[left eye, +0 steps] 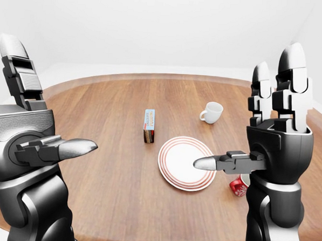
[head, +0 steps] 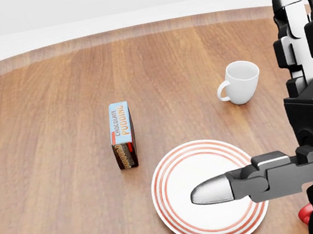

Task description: Pick up the red mug and put it on the plate

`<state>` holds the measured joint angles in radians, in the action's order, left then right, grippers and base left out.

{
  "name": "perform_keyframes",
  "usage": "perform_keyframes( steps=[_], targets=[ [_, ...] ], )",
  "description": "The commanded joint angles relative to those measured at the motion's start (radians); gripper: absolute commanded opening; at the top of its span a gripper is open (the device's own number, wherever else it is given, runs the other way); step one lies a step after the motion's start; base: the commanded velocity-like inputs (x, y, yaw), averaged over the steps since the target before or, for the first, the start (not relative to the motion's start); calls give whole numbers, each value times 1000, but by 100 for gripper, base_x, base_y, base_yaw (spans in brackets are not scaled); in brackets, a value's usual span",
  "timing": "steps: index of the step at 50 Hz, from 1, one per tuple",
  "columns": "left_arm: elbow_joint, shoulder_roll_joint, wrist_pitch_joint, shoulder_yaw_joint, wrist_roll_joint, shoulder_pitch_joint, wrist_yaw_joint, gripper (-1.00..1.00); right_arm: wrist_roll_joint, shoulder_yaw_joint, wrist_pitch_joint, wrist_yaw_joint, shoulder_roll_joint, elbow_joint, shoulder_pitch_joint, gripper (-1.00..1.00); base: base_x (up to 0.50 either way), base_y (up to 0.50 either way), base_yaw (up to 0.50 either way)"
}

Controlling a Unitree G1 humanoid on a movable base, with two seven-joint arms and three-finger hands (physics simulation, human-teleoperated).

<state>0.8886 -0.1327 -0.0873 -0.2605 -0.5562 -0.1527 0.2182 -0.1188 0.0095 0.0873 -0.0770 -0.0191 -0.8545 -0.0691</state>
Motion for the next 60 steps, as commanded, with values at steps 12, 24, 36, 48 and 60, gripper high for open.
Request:
perform_keyframes(
  steps=[12,24,36,48,60],
  targets=[
    [6,0,0,-2,-2,2,0,100,-19,-71,0,60,-1,-1,31,100,9,1,0],
    [-1,0,0,0,-2,1,0,100,-59,-207,0,98,-6,-7,121,100,0,0,0],
    [-10,0,0,-1,2,-5,-2,100,-127,-264,0,108,14,83,175,100,0,0,0],
    [-9,1,0,3,4,-1,-1,100,-68,-279,0,127,14,264,179,100,0,0,0],
    [-10,0,0,0,1,-3,1,100,-28,-309,0,124,12,336,214,100,0,0,0]
  ],
)
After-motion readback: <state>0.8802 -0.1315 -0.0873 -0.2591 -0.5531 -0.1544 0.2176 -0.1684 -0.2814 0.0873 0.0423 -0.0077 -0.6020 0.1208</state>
